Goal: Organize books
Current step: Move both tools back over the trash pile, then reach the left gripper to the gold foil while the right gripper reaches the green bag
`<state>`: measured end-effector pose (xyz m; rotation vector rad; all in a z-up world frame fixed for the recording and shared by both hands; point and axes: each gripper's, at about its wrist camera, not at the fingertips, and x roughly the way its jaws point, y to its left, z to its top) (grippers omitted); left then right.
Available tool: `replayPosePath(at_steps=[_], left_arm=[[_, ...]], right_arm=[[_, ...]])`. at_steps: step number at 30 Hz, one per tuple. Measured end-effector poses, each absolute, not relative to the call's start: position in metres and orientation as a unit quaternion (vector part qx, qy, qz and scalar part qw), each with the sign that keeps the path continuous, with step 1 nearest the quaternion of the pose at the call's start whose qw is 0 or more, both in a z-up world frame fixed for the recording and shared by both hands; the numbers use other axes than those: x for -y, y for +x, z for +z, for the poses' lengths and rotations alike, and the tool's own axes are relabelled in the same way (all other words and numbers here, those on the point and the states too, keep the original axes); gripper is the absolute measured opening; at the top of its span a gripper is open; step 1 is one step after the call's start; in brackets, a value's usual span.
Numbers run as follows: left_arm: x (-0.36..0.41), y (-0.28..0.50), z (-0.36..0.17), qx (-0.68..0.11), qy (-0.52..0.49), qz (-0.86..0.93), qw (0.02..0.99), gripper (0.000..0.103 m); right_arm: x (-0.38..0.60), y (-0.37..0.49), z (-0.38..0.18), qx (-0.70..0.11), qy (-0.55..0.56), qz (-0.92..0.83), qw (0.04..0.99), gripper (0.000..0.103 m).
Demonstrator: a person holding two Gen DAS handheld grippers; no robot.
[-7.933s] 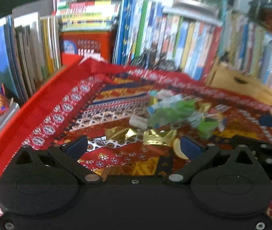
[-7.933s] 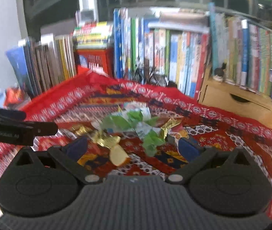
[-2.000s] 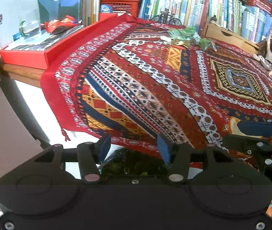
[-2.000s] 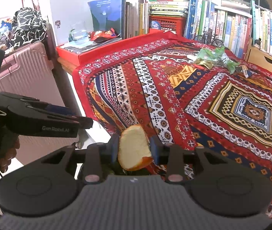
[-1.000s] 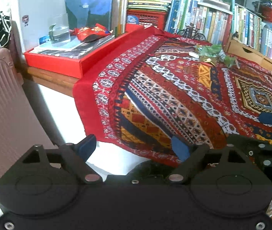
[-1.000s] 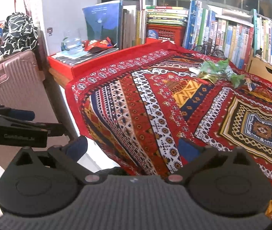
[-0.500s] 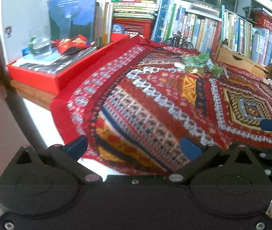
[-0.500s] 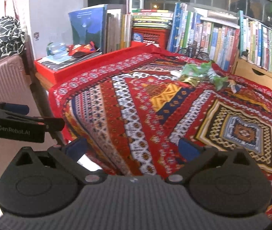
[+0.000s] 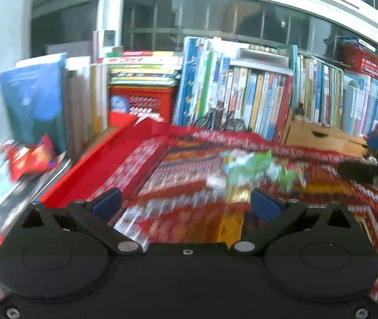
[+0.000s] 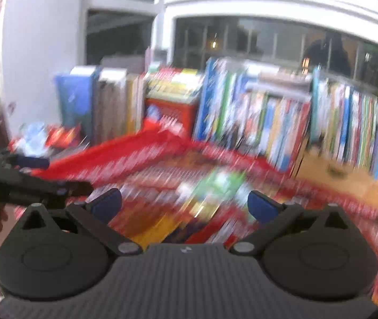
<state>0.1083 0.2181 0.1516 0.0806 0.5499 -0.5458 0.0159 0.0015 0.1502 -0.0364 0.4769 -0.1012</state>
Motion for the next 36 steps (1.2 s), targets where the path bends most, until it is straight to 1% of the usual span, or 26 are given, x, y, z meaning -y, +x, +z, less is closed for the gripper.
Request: replayPosePath(at_steps=[3, 5, 8, 10, 12, 15, 20, 23, 25, 27, 28, 30, 32, 34, 36], left_arm=[[-0.176, 0.143, 0.139, -0.292, 0.052, -0.268, 0.916, 0.103], [-0.149, 0.16, 0.117, -0.312, 0.05, -0.265, 0.911, 0.103], [-0.115, 0.177, 0.083, -0.349, 0.055, -0.257, 0.9, 0.103], [-0.1, 0.181, 0.063, -0.369, 0.059, -0.249, 0.893, 0.103], [-0.09, 0.183, 0.05, -0.379, 0.061, -0.246, 0.89, 0.103], [-0.074, 0.186, 0.04, -0.383, 0.076, -0.245, 0.888, 0.103], [-0.046, 0.193, 0.029, -0.386, 0.117, -0.255, 0.879, 0.103], [-0.032, 0.197, 0.025, -0.38, 0.147, -0.259, 0.876, 0.102], [-0.028, 0.201, 0.024, -0.379, 0.147, -0.271, 0.872, 0.098], [-0.023, 0.205, 0.022, -0.38, 0.152, -0.28, 0.868, 0.092], [-0.02, 0.206, 0.021, -0.379, 0.159, -0.282, 0.867, 0.09], [-0.016, 0.207, 0.019, -0.377, 0.171, -0.284, 0.865, 0.081], [-0.014, 0.206, 0.019, -0.374, 0.174, -0.283, 0.866, 0.078], [-0.011, 0.203, 0.02, -0.367, 0.18, -0.281, 0.868, 0.075], [-0.008, 0.202, 0.02, -0.366, 0.185, -0.283, 0.867, 0.07]], right_arm=[[0.048, 0.067, 0.139, -0.272, -0.062, -0.056, 0.959, 0.103], [0.072, 0.09, 0.117, -0.302, -0.061, -0.068, 0.949, 0.103], [0.096, 0.11, 0.08, -0.324, -0.037, -0.07, 0.943, 0.103], [0.099, 0.121, 0.06, -0.341, -0.062, -0.074, 0.935, 0.103], [0.1, 0.127, 0.046, -0.345, -0.068, -0.056, 0.935, 0.103], [0.111, 0.137, 0.035, -0.341, -0.041, -0.022, 0.939, 0.103], [0.12, 0.162, 0.012, -0.363, -0.033, 0.004, 0.931, 0.093], [0.122, 0.174, 0.0, -0.367, -0.03, 0.023, 0.929, 0.089], [0.121, 0.18, -0.006, -0.371, -0.037, 0.028, 0.928, 0.088], [0.12, 0.186, -0.01, -0.373, -0.039, 0.02, 0.927, 0.086], [0.12, 0.188, -0.012, -0.374, -0.037, 0.016, 0.927, 0.082], [0.121, 0.192, -0.016, -0.378, -0.041, 0.007, 0.925, 0.071], [0.123, 0.192, -0.019, -0.381, -0.051, -0.003, 0.923, 0.052], [0.128, 0.189, -0.018, -0.377, -0.049, -0.004, 0.925, 0.051], [0.132, 0.186, -0.017, -0.372, -0.038, 0.003, 0.928, 0.05]])
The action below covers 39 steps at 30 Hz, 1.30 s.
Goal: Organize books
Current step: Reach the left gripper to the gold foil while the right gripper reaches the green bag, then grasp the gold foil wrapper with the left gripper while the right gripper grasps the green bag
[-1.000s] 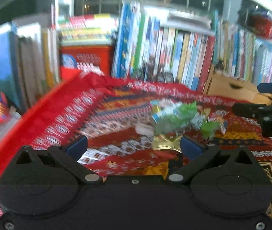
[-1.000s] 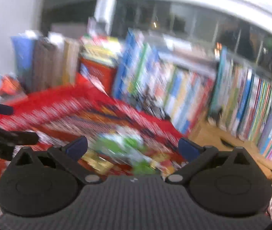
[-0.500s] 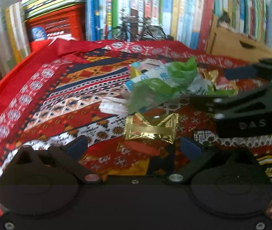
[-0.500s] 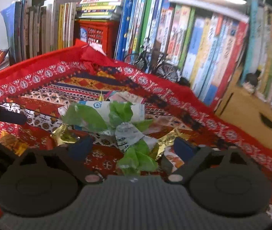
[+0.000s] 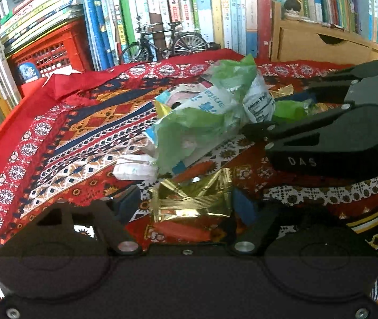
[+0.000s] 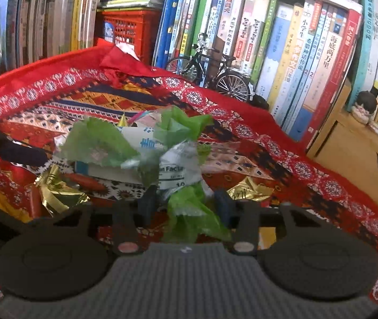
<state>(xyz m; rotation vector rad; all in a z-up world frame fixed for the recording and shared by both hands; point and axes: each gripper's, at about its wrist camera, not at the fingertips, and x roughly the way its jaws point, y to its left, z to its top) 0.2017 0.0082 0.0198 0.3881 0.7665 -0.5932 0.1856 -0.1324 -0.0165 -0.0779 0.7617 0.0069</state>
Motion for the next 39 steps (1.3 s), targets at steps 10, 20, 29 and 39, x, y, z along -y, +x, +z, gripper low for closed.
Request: replayPosePath(at_steps=[10, 20, 29, 39], left_arm=[[-0.008, 0.196, 0.021, -0.369, 0.175, -0.278, 0.869, 0.056], [-0.03, 0.181, 0.032, -0.356, 0.17, -0.281, 0.875, 0.054], [-0.078, 0.141, 0.054, -0.318, 0.157, -0.306, 0.884, 0.054], [-0.15, 0.073, 0.072, -0.308, 0.11, -0.324, 0.888, 0.054]], right_arm=[[0.155, 0.144, 0.004, -0.336, 0.045, -0.032, 0.94, 0.049], [0.16, 0.077, 0.022, -0.345, 0.07, -0.077, 0.933, 0.051], [0.131, 0.038, 0.031, -0.358, 0.081, -0.066, 0.928, 0.051], [0.052, 0.006, 0.047, -0.351, 0.058, -0.003, 0.934, 0.052]])
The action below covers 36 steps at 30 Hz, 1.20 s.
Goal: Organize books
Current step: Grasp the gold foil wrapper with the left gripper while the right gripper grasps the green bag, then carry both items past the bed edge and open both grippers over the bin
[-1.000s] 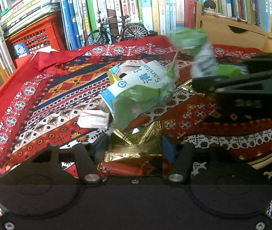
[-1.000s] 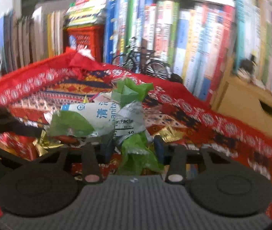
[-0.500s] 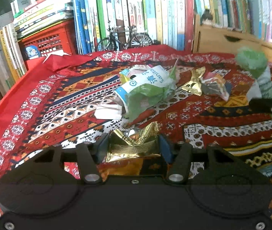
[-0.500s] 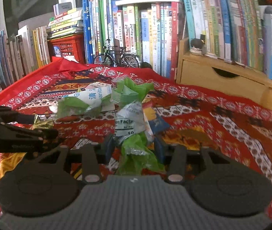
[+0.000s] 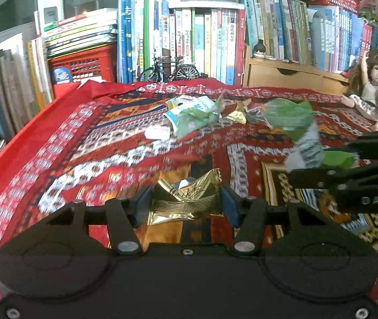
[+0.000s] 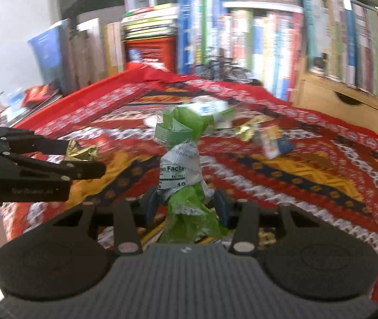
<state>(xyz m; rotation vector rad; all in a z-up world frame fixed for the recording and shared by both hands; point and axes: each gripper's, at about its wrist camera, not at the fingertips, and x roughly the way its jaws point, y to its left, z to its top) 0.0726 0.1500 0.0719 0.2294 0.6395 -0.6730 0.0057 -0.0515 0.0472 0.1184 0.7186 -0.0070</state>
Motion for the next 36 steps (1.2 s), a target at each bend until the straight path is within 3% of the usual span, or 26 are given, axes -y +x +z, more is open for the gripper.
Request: replayPosePath(at_steps=[14, 25, 36], left_arm=[[-0.241, -0.009, 0.092, -0.292, 0.098, -0.33, 0.892, 0.054], [-0.313, -0.038, 0.098, -0.293, 0.093, -0.293, 0.906, 0.055], [-0.364, -0.067, 0.084, -0.336, 0.064, -0.287, 0.895, 0.055]], right_arm=[[-0.018, -0.045, 0.072, -0.323, 0.088, -0.001, 0.942, 0.055], [-0.07, -0.08, 0.075, -0.322, 0.09, 0.005, 0.942, 0.052], [-0.135, -0.116, 0.063, -0.342, 0.107, 0.042, 0.933, 0.052]])
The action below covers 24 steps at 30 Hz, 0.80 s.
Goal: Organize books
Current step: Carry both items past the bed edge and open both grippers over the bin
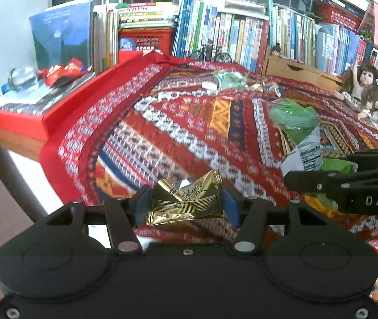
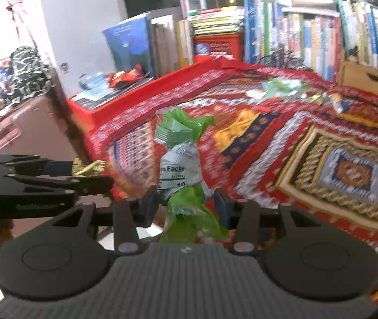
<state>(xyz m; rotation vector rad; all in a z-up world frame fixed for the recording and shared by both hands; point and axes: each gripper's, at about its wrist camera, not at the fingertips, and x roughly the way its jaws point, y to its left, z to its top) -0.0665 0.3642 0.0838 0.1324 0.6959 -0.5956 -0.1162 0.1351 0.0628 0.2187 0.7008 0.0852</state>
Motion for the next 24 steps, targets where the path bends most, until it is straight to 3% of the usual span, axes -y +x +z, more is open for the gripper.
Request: replayPosePath(at_steps=[17, 19, 20, 24], left_arm=[[-0.386, -0.08, 0.066, -0.372, 0.045, -0.275, 0.886, 0.063], [-0.385, -0.079, 0.065, -0.369, 0.044, -0.269, 0.889, 0.072], [-0.386, -0.079, 0.066, -0.368, 0.039, -0.265, 0.891, 0.082], [-0.391, -0.074, 0.067, -0.368, 0.006, -0.26, 0.893, 0.085]], right_arm=[[-0.164, -0.141, 0.056, -0.365, 0.108, 0.064, 0.922, 0.052], [-0.166, -0.142, 0.056, -0.368, 0.106, 0.069, 0.921, 0.052], [-0.167, -0.142, 0.056, -0.37, 0.106, 0.07, 0.92, 0.052], [-0.167, -0.14, 0.055, -0.372, 0.102, 0.072, 0.92, 0.053]])
